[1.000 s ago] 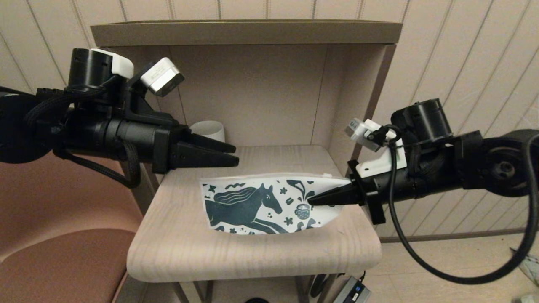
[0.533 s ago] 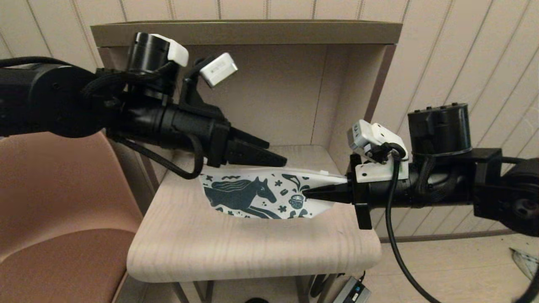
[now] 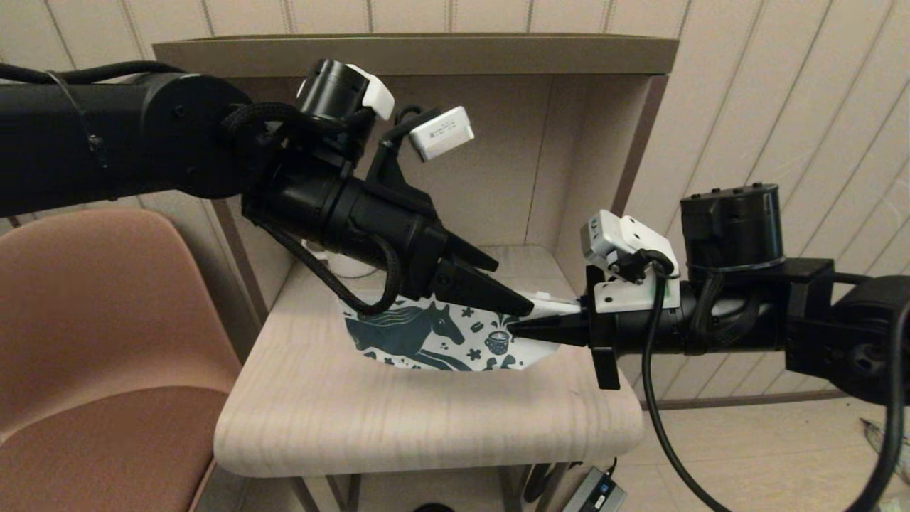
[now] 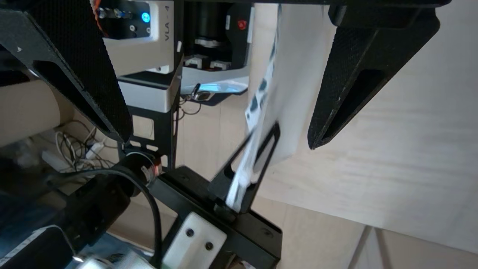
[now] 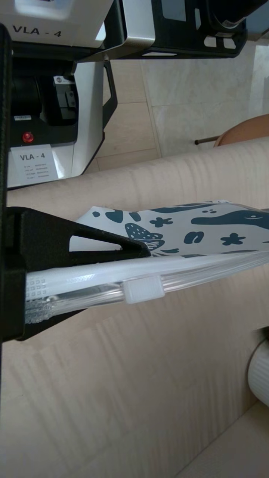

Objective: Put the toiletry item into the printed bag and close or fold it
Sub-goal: Hand it to the other hand

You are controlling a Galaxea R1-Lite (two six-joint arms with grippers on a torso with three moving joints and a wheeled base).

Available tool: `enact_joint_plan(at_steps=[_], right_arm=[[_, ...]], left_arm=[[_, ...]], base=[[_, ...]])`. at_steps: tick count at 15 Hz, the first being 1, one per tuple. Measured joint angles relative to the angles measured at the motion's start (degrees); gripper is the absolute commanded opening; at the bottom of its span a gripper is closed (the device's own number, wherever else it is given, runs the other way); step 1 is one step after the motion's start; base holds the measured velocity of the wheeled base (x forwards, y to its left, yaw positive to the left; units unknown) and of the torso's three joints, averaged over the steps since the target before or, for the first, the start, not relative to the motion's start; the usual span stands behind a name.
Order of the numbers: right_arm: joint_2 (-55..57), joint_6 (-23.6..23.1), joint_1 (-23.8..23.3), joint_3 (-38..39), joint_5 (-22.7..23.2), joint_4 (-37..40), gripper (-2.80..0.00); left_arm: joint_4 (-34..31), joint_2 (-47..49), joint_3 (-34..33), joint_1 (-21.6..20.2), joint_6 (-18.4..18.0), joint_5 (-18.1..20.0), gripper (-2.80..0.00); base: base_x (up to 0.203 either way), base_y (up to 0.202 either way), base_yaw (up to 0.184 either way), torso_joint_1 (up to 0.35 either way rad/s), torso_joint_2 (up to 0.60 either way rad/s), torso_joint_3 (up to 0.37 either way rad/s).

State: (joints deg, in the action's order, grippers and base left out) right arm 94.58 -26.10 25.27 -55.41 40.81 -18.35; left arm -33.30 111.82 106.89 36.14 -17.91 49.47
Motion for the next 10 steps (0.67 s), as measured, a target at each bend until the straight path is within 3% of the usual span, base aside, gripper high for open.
enact_joint_plan(at_steps=[3, 10], right_arm=[[0.35, 0.09, 0.97, -0.21, -0.76, 0.00, -2.80], [0.44, 0.61, 5.13, 0.67, -1.65, -1.02, -2.80]], left_arm=[[0.01, 1.97, 0.65, 1.42, -0.33, -2.20, 0.00], [-0.21, 3.35, 0.74, 1.65, -0.12, -1.76, 0.00]], base=[[0.000, 0.000, 0.000, 0.000, 0.00, 0.000], [0.000, 0.000, 0.000, 0.000, 0.00, 0.000]])
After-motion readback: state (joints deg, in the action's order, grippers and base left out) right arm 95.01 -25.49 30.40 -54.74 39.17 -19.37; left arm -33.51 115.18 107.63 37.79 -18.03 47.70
